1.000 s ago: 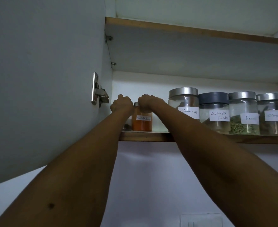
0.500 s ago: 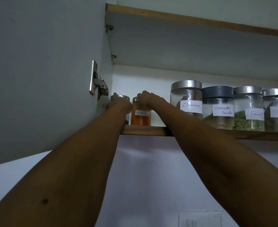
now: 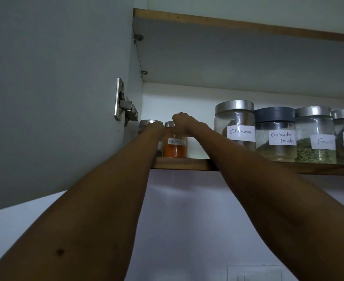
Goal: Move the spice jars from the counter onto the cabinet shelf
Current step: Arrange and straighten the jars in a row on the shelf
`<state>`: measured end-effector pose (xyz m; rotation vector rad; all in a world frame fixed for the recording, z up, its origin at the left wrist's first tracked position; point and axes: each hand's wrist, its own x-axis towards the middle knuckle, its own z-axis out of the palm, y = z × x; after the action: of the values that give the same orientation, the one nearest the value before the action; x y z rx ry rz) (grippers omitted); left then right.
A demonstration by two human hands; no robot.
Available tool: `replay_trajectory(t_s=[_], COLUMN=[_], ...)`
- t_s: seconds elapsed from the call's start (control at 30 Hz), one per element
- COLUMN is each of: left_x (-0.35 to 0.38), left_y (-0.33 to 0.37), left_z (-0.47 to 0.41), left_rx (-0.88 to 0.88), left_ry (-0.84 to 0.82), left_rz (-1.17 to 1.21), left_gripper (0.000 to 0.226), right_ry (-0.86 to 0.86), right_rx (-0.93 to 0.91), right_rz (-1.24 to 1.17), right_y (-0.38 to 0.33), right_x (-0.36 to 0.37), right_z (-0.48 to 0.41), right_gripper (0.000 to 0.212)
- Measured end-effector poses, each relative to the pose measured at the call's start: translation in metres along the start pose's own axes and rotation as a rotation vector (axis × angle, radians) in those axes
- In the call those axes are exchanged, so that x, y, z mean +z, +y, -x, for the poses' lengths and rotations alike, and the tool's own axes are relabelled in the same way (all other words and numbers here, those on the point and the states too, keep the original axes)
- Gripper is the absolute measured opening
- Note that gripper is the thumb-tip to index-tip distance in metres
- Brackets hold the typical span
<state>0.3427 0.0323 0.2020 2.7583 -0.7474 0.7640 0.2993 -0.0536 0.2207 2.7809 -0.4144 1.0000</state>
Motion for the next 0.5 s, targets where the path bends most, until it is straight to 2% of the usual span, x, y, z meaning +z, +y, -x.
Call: replay_trajectory(t_s=[0.1, 0.23, 0.3, 0.4, 0.5], left_x=[-0.001, 0.003, 0.007, 0.001, -0.011], left_y=[-0.001, -0.002, -0.001, -0.001, 0.003], left_z=[0.006, 0.004, 0.001, 0.017, 0.036], left_rx=[0.014, 0.033, 0.01, -0.035, -0.008], left_ry=[0.011, 0.051, 0.101, 0.258, 0.478], left_rz=[0.025, 0.032, 0.142, 0.402, 0.484], left_gripper=[0.035, 0.039, 0.04, 0.029, 0.025], right_ry=[0.006, -0.003, 0.008, 0.168, 0.309], right_rx=[0.015, 0.023, 0.037, -0.033, -0.161], right_rz=[-0.054, -0.059, -0.002, 0.189, 0.313], right_y=[-0.002, -0.005, -0.007, -0.013, -0.018], right_x=[-0.001, 0.002, 0.004, 0.001, -0.018], right_z=[0.001, 0.003, 0.005, 0.015, 0.03], right_gripper=[0.04, 0.023, 0.032, 0.039, 0.027])
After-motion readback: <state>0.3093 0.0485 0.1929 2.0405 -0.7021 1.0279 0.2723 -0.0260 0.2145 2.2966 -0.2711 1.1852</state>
